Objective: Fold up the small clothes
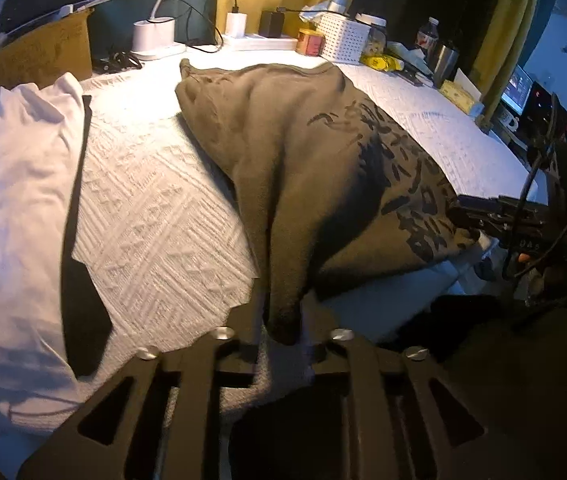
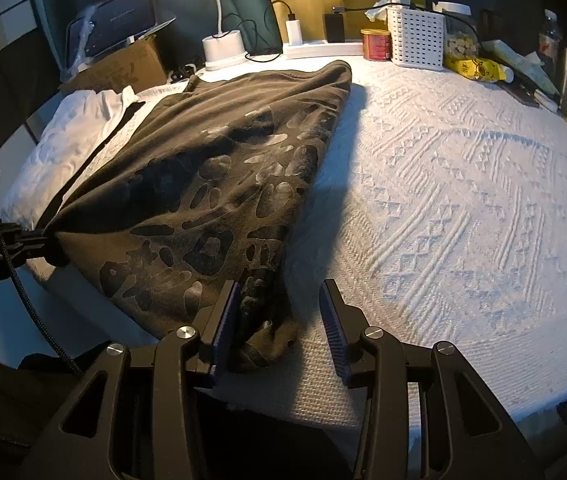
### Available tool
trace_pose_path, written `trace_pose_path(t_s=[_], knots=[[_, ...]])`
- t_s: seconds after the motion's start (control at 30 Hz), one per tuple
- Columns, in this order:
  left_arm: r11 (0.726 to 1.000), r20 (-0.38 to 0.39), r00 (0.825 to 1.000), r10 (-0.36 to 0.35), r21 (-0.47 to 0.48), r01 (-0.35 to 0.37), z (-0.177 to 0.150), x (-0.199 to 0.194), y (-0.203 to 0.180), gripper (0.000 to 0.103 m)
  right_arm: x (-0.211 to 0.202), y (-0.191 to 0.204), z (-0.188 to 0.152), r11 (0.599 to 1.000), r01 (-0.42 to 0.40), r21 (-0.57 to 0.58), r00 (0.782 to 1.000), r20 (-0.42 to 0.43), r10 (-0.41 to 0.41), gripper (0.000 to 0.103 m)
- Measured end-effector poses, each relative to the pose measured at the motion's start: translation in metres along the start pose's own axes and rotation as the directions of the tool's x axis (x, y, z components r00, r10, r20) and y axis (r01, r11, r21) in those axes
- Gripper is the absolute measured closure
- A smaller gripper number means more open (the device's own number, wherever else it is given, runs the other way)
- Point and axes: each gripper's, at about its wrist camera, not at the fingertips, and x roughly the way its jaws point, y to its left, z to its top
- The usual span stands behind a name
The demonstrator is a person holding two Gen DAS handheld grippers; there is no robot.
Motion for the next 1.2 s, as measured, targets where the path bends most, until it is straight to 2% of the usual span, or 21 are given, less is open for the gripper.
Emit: trace_pose_path(t_s=[0.03, 0.07, 0.1, 0.37, 0.6, 0.7, 0.77, 0.87, 0.97, 1.1, 1.2], knots=[[1.0, 0.009, 1.0, 0.01, -0.004, -0.01, 0.002, -0.002, 0.001, 0.06, -0.001, 0.0, 0.001, 1.0, 0.002, 0.0, 1.0, 0.001, -0.002, 0.06], [1.0, 0.028, 0.999, 0.02, -0.012, -0.019, 0.005, -0.004, 0.003, 0.043, -0.001, 0.0, 0.002, 1.0, 0.002, 0.0, 1.0, 0.003, -0.002, 0.06], [1.0, 0.041, 0.999, 0.022, -0.018, -0.021, 0.007, -0.006, 0.004, 0.036, -0.002, -0.001, 0.003, 1.0, 0.002, 0.001, 1.0, 0.006, -0.002, 0.06], [1.0, 0.076, 0.997, 0.027, -0.016, -0.025, 0.036, -0.002, 0.006, 0.036, -0.005, -0.01, 0.025, 1.0, 0.005, 0.013, 0.999, 0.04, -0.005, 0.057], [0.999, 0.139, 0.99, -0.039, 0.017, 0.037, 0.058, -0.021, 0.004, 0.036, 0.0, -0.022, 0.048, 1.0, 0.011, 0.015, 0.999, 0.049, -0.012, 0.057], [0.999, 0.175, 0.984, -0.031, 0.034, 0.025, 0.068, -0.03, 0.001, 0.036, 0.003, -0.028, 0.058, 1.0, 0.009, 0.016, 0.999, 0.053, -0.01, 0.057], [1.0, 0.172, 0.985, -0.005, 0.016, 0.002, 0.075, -0.026, 0.005, 0.036, 0.005, -0.029, 0.065, 1.0, 0.006, 0.01, 0.998, 0.055, -0.007, 0.057], [0.999, 0.162, 0.986, 0.045, -0.024, -0.042, 0.089, -0.011, 0.016, 0.036, 0.01, -0.031, 0.075, 1.0, 0.002, 0.004, 0.998, 0.057, -0.003, 0.057], [0.998, 0.174, 0.983, 0.056, -0.04, -0.049, 0.1, 0.001, 0.024, 0.036, 0.015, -0.034, 0.084, 1.0, 0.001, 0.001, 0.998, 0.058, -0.001, 0.057], [0.995, 0.155, 0.983, 0.1, -0.032, -0.096, 0.12, 0.027, 0.032, 0.036, 0.026, -0.041, 0.095, 1.0, 0.005, 0.006, 0.998, 0.054, -0.005, 0.057], [0.995, 0.157, 0.983, 0.098, -0.007, -0.098, 0.135, 0.043, 0.035, 0.036, 0.035, -0.046, 0.107, 1.0, 0.015, 0.011, 0.998, 0.065, -0.016, 0.057]])
